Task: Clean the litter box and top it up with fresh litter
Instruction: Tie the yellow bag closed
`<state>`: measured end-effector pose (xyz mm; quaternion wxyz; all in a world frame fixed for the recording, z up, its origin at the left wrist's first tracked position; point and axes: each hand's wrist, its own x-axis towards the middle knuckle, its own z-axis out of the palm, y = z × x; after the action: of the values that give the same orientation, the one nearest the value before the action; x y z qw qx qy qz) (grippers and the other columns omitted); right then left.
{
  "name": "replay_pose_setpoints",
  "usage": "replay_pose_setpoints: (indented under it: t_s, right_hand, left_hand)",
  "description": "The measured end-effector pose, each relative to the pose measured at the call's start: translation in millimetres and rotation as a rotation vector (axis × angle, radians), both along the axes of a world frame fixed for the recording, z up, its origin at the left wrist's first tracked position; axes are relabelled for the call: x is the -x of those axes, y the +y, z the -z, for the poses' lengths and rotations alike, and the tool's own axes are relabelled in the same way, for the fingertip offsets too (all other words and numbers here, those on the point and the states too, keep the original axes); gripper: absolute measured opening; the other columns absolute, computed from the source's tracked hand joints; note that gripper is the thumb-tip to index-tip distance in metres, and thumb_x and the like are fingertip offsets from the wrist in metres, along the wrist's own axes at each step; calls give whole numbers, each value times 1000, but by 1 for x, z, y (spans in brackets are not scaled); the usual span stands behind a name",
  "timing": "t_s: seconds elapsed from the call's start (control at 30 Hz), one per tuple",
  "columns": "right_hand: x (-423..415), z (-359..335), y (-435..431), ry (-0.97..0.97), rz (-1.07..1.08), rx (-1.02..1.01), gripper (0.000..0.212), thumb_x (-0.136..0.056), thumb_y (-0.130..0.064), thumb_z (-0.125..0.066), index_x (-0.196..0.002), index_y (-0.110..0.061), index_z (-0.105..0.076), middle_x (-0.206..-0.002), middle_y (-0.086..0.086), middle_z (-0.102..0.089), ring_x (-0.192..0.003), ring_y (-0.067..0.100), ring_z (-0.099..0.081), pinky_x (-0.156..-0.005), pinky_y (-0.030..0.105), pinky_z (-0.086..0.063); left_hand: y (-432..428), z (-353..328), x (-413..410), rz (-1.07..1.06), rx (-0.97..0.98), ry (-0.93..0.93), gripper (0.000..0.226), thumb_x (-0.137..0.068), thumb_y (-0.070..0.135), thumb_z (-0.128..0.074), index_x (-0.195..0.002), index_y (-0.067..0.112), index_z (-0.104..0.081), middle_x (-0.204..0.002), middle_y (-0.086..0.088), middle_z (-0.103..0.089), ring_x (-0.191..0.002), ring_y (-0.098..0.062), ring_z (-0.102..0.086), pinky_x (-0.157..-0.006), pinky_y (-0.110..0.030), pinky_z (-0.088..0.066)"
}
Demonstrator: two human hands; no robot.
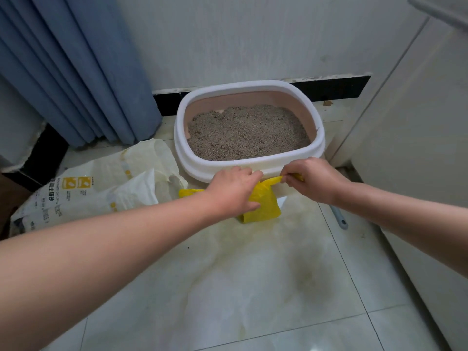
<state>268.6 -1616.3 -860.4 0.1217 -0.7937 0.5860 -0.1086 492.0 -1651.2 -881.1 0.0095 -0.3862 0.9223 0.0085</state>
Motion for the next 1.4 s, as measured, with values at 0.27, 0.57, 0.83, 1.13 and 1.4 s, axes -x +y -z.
replay_pose_setpoints:
  t_s: [0.27,0.57,0.83,1.13,1.4]
  right_hand:
    - [10,14,3,-27,-3,28,12,-93,-23,-62,-88,-24,-72,-75,-12,-66,-67,7,-49,-60,28,-41]
    - [10,16,-1,-142,214,-72,29,-96,-42,-53,-84,-16,-57,-68,-1,-56,-62,18,-50,-61,40,-45]
    - [10,21,4,-578,400,-351,30,-98,-45,-50,-113,-21,-61,-107,0,-69,-100,21,-66,-86,48,-56]
    - [-21,15,-4,-1176,673,-688,40,-105,-37,-42,-125,-7,-59,-121,11,-68,-113,24,-65,-92,42,-55]
    - [-46,25,-31,-1435,809,-780,58,-106,-48,-26,-117,-3,-61,-117,18,-67,-111,30,-63,-103,46,-48]
  left_hand:
    - [3,11,-3,19,-45,73,29,-90,44,-61,-111,24,-61,-106,-4,-70,-102,-32,-64,-73,-35,-45]
    - [-5,-11,-10,-204,-185,463,18,-82,34,-69,-94,21,-68,-87,-2,-70,-88,-28,-63,-73,-37,-48]
    - [-10,-46,-13,-244,-200,561,17,-81,38,-71,-93,27,-69,-81,6,-68,-82,-20,-61,-75,-37,-51]
    - [-24,-70,-26,-303,-143,602,19,-79,42,-72,-93,28,-71,-81,7,-68,-83,-20,-62,-76,-39,-53]
    - [-37,-72,-37,-336,-119,653,27,-75,50,-65,-95,33,-71,-84,9,-69,-84,-18,-64,-75,-39,-54]
